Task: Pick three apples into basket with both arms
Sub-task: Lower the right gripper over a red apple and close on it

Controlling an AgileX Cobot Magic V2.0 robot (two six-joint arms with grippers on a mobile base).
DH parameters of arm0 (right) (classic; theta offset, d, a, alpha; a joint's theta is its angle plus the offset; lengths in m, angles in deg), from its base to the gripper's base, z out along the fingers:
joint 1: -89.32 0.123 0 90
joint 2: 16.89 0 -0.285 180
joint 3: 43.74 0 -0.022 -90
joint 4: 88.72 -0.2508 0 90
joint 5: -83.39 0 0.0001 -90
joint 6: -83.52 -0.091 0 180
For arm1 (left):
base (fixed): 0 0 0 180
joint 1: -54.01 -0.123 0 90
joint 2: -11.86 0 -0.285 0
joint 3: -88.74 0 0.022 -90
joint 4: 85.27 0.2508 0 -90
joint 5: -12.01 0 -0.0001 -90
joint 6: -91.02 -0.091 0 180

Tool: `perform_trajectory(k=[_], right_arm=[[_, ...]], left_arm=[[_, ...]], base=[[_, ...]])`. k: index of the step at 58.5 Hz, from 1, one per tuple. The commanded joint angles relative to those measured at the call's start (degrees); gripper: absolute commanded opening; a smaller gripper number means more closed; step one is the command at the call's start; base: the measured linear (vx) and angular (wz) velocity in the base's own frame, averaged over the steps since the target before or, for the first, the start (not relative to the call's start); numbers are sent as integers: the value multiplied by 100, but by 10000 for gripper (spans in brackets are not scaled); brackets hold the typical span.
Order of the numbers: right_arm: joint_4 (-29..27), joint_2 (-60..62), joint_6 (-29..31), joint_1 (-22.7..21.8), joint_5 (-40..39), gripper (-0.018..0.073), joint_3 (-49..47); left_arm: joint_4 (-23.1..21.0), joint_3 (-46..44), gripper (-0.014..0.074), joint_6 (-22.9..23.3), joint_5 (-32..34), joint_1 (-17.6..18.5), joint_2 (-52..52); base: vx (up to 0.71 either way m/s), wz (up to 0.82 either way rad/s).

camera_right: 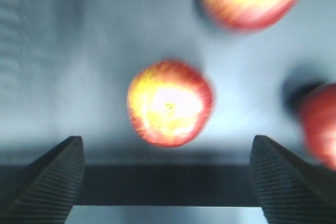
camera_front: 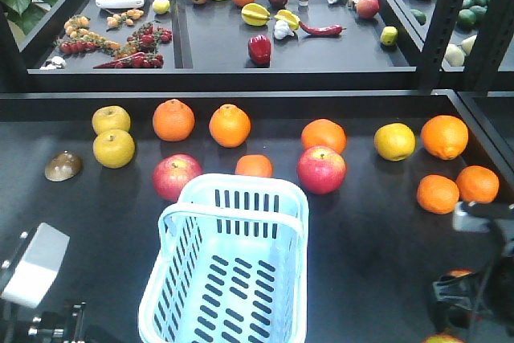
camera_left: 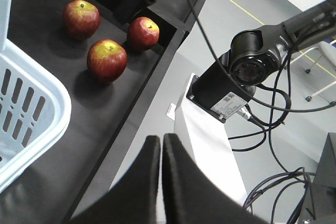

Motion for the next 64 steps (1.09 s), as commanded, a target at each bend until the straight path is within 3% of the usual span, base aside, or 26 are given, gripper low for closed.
perform_trajectory(k=[1, 53, 64], right_arm=[[-57, -355, 37, -15, -163, 614, -161], [-52, -2264, 0, -15, -1057, 592, -161], [-52, -2275, 64, -15, -1032, 512, -161]], left_arm=[[107, -171, -7, -9, -49, -2, -73], [114, -171, -6, -9, -118, -2, -73], [114, -171, -6, -9, -118, -2, -73]], base=[[0, 0], [0, 0], [0, 0]])
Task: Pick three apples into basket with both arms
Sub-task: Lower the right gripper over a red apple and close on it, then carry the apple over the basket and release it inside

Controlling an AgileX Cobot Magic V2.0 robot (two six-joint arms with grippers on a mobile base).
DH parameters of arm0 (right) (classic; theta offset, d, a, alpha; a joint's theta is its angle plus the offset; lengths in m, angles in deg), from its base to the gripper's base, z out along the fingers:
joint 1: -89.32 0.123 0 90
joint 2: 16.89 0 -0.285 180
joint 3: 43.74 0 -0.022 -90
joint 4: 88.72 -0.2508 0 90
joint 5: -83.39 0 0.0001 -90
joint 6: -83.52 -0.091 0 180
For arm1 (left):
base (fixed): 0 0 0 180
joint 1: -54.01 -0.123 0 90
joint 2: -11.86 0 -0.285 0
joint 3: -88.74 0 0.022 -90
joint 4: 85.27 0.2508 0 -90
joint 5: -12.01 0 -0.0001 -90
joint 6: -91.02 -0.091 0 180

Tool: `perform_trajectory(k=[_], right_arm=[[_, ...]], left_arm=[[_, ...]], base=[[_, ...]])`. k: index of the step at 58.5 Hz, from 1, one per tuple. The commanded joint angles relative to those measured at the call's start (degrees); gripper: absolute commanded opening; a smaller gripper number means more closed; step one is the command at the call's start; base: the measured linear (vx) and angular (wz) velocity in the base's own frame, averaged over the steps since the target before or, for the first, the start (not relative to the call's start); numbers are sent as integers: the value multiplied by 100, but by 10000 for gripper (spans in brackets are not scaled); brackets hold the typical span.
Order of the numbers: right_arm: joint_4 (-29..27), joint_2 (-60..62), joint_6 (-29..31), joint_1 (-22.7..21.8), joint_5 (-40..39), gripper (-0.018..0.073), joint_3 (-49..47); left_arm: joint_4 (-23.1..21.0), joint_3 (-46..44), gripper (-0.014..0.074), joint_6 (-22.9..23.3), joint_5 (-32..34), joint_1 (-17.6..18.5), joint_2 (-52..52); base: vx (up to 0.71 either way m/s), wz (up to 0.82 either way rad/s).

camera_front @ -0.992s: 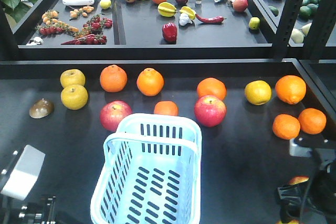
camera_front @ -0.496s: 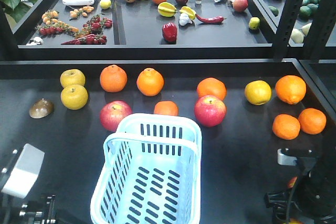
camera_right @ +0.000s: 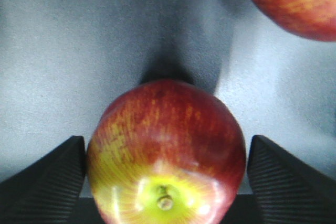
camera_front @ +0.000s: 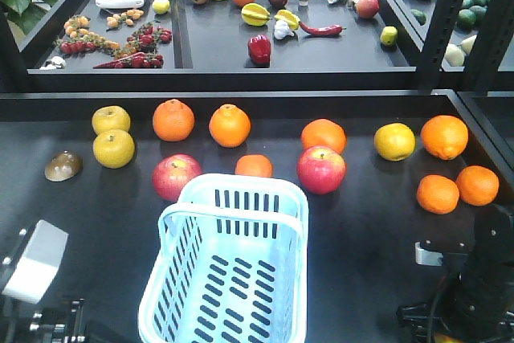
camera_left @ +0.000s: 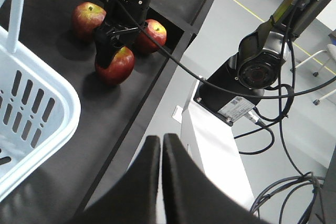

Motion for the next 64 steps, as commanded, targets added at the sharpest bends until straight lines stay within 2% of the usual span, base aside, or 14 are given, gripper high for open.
perform_trajectory(k=[1, 12, 23, 36, 45, 54, 58, 64], right_arm=[[14, 182, 67, -15, 68, 498, -95], [-79, 226, 202, -15, 317, 231, -95], [-691, 843, 1064, -15, 732, -12, -95], [-2377, 2658, 2500, -15, 1208, -7, -95], [-3459, 3746, 3003, -11, 1353, -4, -95], [-4694, 4162, 3741, -3, 1652, -3, -95], [-5255, 4183, 4144, 176, 1624, -1, -95], [-5531, 4076, 4249, 690, 1256, 3, -95]], left_arm=[[114, -171, -6, -9, 19, -2, -73], [114, -171, -6, -9, 19, -2, -73], [114, -171, -6, -9, 6, -2, -73], [114, -171, -6, -9, 4, -2, -73], [114, -171, -6, -9, -51, -2, -73], [114, -171, -6, -9, -163, -2, -73], [114, -171, -6, -9, -235, -2, -73], [114, -171, -6, -9, -304, -2, -73]], base=[[0, 0], [0, 0], [0, 0], [0, 0], [0, 0], [0, 0], [0, 0], [0, 0]])
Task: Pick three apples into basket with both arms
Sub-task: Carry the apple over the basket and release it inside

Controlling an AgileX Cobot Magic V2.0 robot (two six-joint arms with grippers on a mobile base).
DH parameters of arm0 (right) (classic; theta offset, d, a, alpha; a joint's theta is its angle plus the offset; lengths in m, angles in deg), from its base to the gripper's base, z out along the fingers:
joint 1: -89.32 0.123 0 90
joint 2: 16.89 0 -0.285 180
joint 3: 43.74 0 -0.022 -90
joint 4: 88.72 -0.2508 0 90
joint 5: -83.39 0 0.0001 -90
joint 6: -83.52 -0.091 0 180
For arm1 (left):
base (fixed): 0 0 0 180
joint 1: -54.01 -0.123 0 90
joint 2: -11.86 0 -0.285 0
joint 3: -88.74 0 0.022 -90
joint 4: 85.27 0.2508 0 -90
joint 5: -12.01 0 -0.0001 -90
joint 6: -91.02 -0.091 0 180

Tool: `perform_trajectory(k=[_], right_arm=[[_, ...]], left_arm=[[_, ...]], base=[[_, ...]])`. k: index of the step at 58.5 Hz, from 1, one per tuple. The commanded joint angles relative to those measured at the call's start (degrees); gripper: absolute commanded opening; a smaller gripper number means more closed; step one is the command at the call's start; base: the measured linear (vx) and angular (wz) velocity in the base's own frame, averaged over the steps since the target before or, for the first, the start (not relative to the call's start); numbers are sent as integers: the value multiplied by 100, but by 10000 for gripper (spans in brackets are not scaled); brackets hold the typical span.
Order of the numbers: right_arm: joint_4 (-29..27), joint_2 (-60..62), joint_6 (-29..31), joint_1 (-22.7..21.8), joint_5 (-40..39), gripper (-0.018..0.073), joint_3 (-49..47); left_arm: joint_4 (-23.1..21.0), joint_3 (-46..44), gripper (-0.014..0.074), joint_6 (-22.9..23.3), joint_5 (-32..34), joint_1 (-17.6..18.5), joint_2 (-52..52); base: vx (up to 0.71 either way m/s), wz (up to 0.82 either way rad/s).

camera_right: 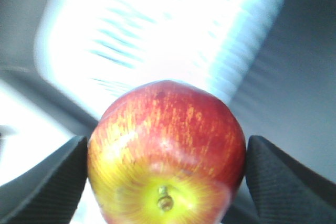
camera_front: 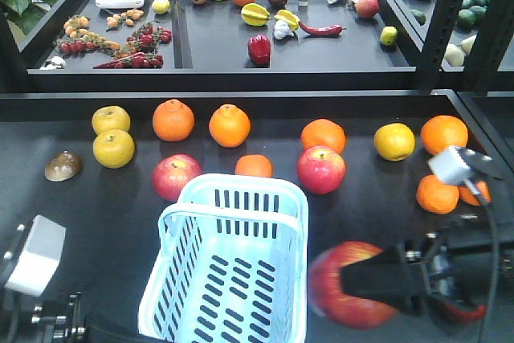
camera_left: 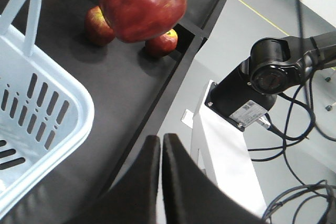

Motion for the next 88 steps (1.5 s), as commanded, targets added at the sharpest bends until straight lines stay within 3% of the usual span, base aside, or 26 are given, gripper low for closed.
perform_trajectory(k=[1, 12, 21, 35, 44, 53, 61, 67, 75, 78, 82, 88], right_arm=[[-703, -36, 214, 492, -424, 5, -131], [-715, -452, 211, 1720, -1713, 55, -131], [-775, -905, 700, 2380, -2779, 203, -131], [-1219, -1270, 1244, 2516, -3106, 575, -131], [-1322, -1284, 1422, 2516, -3145, 665, -131], [-1336, -1284, 1429, 2516, -3188, 637, -131], [-1471, -1266, 1429, 2511, -3133, 552, -131], [-1507, -1195, 1401, 2507, -2974, 414, -131], [-1389, -923, 1202, 2507, -2705, 117, -131], [-1185, -763, 1111, 2507, -2612, -15, -131], [-784, -535, 837, 2507, -2479, -13, -131], [277, -173, -197, 2493, -2391, -6, -131]], left_arm=[[114, -171, -6, -4, -39, -2, -73], [114, -171, -6, -4, -33, -2, -73], [114, -171, -6, -4, -28, -2, -73], [114, -171, -6, -4, -28, -2, -73], [114, -171, -6, -4, -28, -2, -73], [114, -171, -6, -4, -28, -2, -73], [114, -171, -6, -4, -28, -2, -73], [120, -171, -6, -4, -28, -2, -73], [120, -171, -6, -4, -28, -2, -73], [120, -171, -6, -4, -28, -2, -73], [120, -171, -6, -4, -28, -2, -73], [120, -171, -6, -4, -28, -2, -73]], base=[[0, 0], [0, 0], [0, 0], [0, 0], [0, 0], [0, 0], [0, 0], [0, 0], [0, 0], [0, 0], [0, 0], [0, 0]])
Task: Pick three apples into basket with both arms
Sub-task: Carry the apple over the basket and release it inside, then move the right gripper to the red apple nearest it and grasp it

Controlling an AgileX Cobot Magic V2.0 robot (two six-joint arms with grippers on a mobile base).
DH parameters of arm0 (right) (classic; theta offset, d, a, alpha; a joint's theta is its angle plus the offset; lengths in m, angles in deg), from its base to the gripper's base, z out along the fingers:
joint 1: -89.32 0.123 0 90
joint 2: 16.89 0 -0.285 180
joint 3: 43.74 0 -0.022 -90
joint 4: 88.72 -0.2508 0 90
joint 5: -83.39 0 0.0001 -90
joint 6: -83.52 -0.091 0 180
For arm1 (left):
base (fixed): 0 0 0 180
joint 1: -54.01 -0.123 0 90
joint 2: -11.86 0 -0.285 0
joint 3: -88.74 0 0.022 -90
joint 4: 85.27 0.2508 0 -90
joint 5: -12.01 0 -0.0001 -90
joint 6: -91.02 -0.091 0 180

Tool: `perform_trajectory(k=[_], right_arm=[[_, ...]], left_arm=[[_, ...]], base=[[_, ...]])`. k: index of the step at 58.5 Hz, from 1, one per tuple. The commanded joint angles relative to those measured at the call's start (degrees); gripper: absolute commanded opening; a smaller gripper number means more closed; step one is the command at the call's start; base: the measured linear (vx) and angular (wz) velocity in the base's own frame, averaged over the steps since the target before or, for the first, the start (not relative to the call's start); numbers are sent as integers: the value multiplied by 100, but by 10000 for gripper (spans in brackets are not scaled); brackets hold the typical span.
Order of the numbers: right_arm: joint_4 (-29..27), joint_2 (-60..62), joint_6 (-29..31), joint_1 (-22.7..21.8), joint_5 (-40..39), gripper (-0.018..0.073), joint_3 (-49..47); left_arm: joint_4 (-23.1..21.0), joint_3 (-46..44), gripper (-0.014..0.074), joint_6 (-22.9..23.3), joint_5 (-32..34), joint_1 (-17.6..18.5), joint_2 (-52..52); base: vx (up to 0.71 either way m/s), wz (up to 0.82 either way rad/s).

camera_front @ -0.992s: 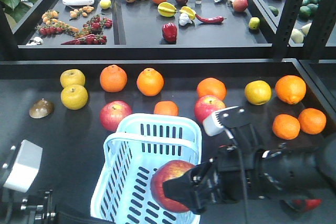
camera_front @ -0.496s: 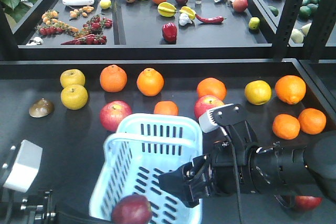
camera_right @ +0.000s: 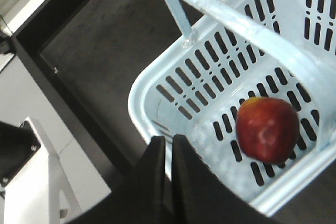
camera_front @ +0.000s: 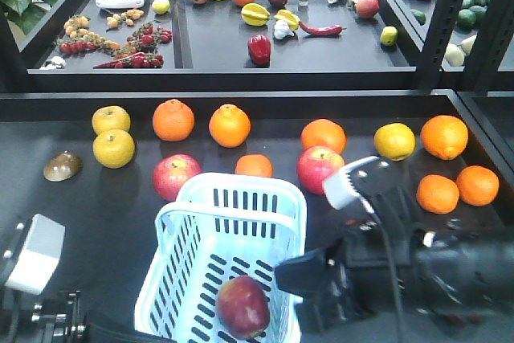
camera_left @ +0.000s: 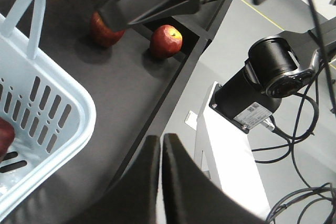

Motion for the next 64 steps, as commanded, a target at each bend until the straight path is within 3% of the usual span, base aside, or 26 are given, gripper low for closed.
perform_trajectory(k=[1, 4, 15, 18, 22, 26, 35, 42, 49, 56, 64], right_arm=[[963, 453, -1056, -23, 77, -5, -159], [1870, 610, -1820, -23, 77, -5, -159], [5519, 956, -5716, -409, 417, 0, -159], [6487, 956, -6468, -606, 668, 8, -159], [7277, 939, -7000, -864, 950, 23, -159], [7508, 939, -7095, -1194, 1004, 49, -159], [7471, 896, -6746, -1918, 636, 144, -179], [7200, 537, -6392, -2548, 772, 300, -397], [6671, -116, -5661, -3053, 1100, 501, -844], [6312, -894, -5116, -3383, 1472, 657, -1427], [6215, -1816, -4929, -3491, 1803, 718, -1951]], left_arm=[[120, -171, -6, -4, 14, -2, -73], [120, -171, -6, -4, 14, -2, -73], [119, -171, -6, -4, 9, -2, -73], [119, -171, -6, -4, 9, -2, -73], [119, -171, -6, -4, 9, -2, -73], [119, -171, -6, -4, 3, -2, -73], [113, -171, -6, -4, 5, -2, -73], [113, -171, -6, -4, 5, -2, -73], [113, -171, -6, -4, 5, -2, -73], [113, -171, -6, -4, 5, -2, -73], [113, -171, -6, -4, 10, -2, -73]], base=[[0, 0], [0, 0], [0, 0], [0, 0], [0, 0], [0, 0], [0, 0], [0, 0], [0, 0], [0, 0], [0, 0]])
